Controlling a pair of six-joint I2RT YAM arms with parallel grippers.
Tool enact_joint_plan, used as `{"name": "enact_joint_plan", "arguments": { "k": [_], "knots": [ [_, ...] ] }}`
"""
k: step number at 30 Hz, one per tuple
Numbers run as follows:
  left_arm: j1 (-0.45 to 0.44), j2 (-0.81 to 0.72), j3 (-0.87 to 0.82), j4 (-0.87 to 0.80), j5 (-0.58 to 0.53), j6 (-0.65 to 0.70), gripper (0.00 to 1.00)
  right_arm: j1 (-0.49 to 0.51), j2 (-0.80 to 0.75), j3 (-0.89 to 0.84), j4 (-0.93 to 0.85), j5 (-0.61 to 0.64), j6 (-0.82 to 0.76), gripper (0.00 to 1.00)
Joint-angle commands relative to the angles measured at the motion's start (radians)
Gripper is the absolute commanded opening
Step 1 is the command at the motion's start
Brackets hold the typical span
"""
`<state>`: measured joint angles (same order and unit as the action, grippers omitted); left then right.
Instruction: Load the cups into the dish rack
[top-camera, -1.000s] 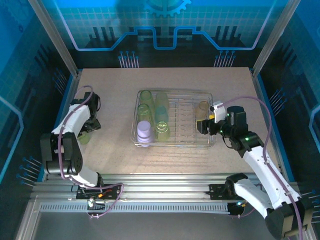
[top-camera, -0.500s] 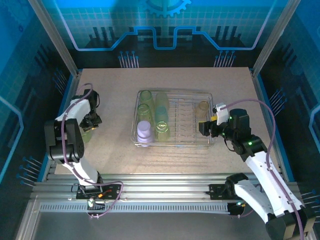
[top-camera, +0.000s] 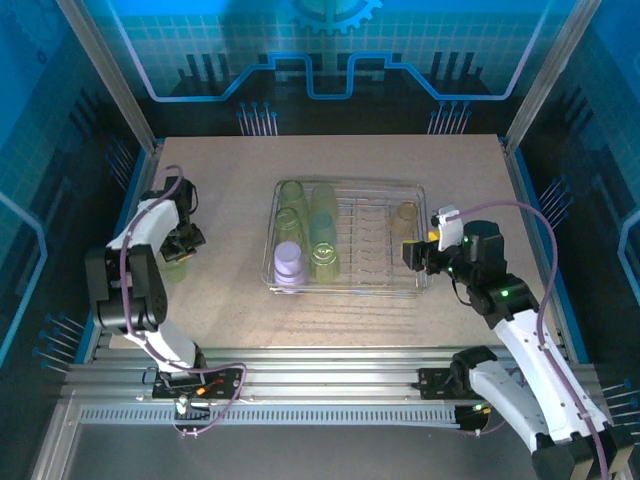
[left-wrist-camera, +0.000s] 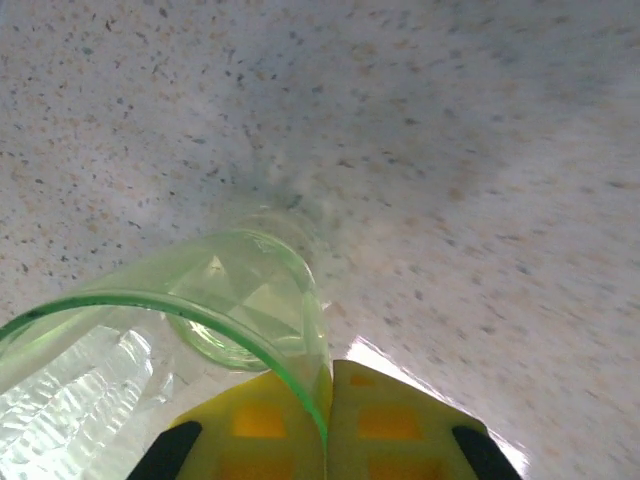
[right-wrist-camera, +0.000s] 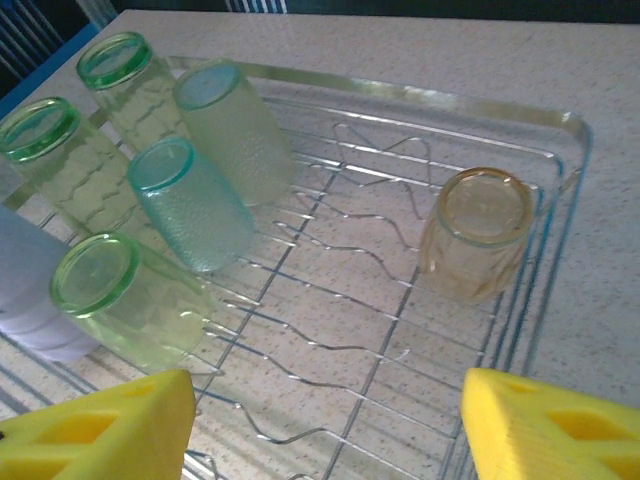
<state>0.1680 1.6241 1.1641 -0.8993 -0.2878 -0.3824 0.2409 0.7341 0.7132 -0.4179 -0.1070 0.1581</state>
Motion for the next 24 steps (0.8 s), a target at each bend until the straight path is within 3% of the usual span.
{"name": "enact_joint_plan", "arguments": {
  "k": [1,7,11,14,19,24],
  "knots": [
    [0.002,-0.211,-0.015,-0.018,0.171,0.029,0.0,-0.011,-0.053,-0.04,0.019,0.075,0.015,0.72],
    [-0.002,-0.622,-0.093,0.116,0.479,-0.036,0.0,-0.03,-0.091,-0.029,0.018,0.049,0.027,0.8],
    [-0.015,-0.773,-0.18,0.375,0.739,-0.233,0.0,-0.064,-0.076,0.049,-0.074,-0.007,0.041,0.87],
    [-0.088,-0.755,-0.18,0.528,0.837,-0.345,0.0,-0.108,-0.068,0.086,-0.099,-0.106,0.088,0.89],
    [-0.33,-0.619,-0.052,0.574,0.83,-0.322,0.0,-0.193,-0.044,0.149,-0.098,-0.323,0.211,0.89],
    [-0.523,-0.495,-0.015,0.757,0.862,-0.375,0.0,-0.237,-0.03,0.193,-0.055,-0.517,0.318,0.89]
  ]
}}
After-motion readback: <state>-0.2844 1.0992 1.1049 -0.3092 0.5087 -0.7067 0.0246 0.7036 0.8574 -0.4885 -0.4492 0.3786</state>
